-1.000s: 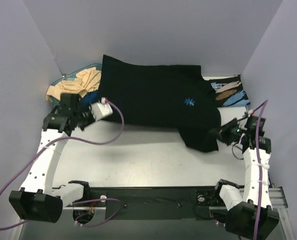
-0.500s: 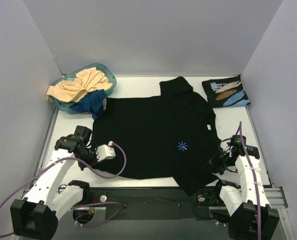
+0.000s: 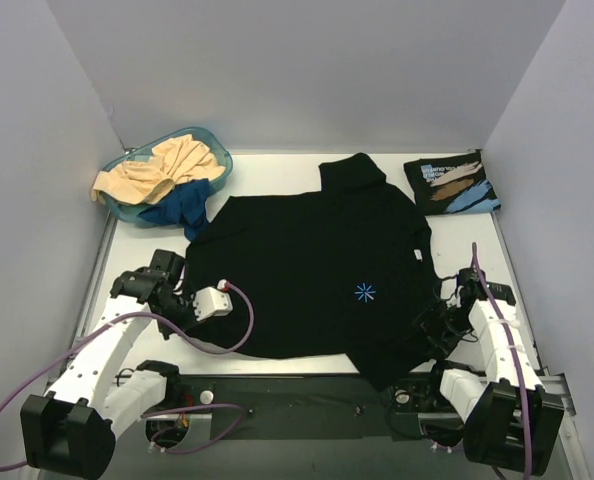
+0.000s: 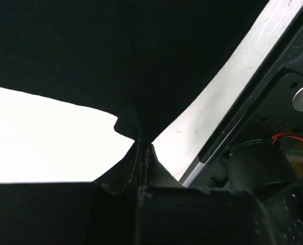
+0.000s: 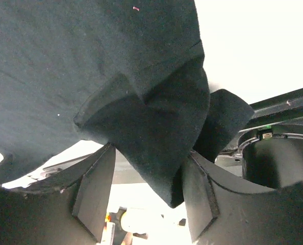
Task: Fold and stack the t-shirts
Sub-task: Fold the flattened tshirt in 1/3 of the way
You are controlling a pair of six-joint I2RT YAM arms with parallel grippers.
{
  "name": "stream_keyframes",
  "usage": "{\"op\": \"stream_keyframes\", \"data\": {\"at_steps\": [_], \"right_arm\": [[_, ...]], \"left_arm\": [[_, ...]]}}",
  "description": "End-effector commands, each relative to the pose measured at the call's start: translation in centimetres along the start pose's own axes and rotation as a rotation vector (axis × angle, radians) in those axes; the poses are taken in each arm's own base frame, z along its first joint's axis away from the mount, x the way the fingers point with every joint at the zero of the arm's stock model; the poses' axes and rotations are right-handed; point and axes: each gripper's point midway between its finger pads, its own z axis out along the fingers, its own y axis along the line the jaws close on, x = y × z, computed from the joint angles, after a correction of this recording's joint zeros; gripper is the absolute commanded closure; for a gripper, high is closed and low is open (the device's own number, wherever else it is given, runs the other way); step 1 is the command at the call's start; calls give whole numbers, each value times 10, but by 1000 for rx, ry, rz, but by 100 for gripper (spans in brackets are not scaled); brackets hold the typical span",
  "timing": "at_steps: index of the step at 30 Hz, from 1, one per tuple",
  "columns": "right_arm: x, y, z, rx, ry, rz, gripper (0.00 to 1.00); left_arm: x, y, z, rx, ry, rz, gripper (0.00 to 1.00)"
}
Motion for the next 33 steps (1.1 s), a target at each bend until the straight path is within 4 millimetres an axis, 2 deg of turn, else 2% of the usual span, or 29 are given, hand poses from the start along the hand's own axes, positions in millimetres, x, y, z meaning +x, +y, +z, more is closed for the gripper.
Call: {"op": "stream_keyframes", "data": {"at_steps": [1, 2, 3, 4, 7, 9, 11, 14, 15, 16, 19, 22, 25, 26, 29, 33], "right_arm": [[-5, -4, 1, 53, 0, 13, 68], [-4, -1, 5, 36, 13, 14, 78], [1, 3, 6, 15, 56, 19, 94], [5, 3, 6, 17, 82, 22, 100], [19, 5, -12, -2, 113, 11, 100], [15, 14, -28, -34, 66, -4, 100], [5, 31, -42, -97, 14, 1, 100], [-24, 57, -58, -170, -55, -11, 100], [-35, 60, -55, -163, -48, -22, 100], [-44, 66, -59, -173, -64, -33, 100], [-81, 82, -50, -207, -68, -45, 100], [-112, 102, -38, -241, -53, -61, 100], [-146, 127, -37, -302, -74, -106, 100], [-151, 128, -29, -293, -44, -104, 100], [-173, 140, -29, -301, -54, -163, 100], [-191, 144, -23, -281, -55, -195, 100]], "left_arm": [[-24, 20, -10, -72, -92, 3, 100], [-24, 22, -11, -82, -91, -10, 100], [-26, 25, -11, -94, -96, -19, 100], [-27, 27, -14, -105, -95, -45, 100], [-23, 29, -20, -119, -69, -87, 100], [-20, 39, -25, -168, -45, -122, 100], [-20, 58, -30, -252, -32, -162, 100], [-29, 85, -33, -294, -35, -225, 100], [-38, 96, -38, -320, -59, -249, 100], [-39, 104, -30, -302, -41, -267, 100], [-45, 136, -26, -355, -21, -320, 100], [-44, 157, -17, -368, 5, -363, 100], [-45, 168, -16, -376, 15, -389, 100], [-46, 172, -13, -378, 17, -389, 100], [-50, 183, -6, -381, 21, -396, 100], [-49, 184, 5, -343, 60, -421, 100]]}}
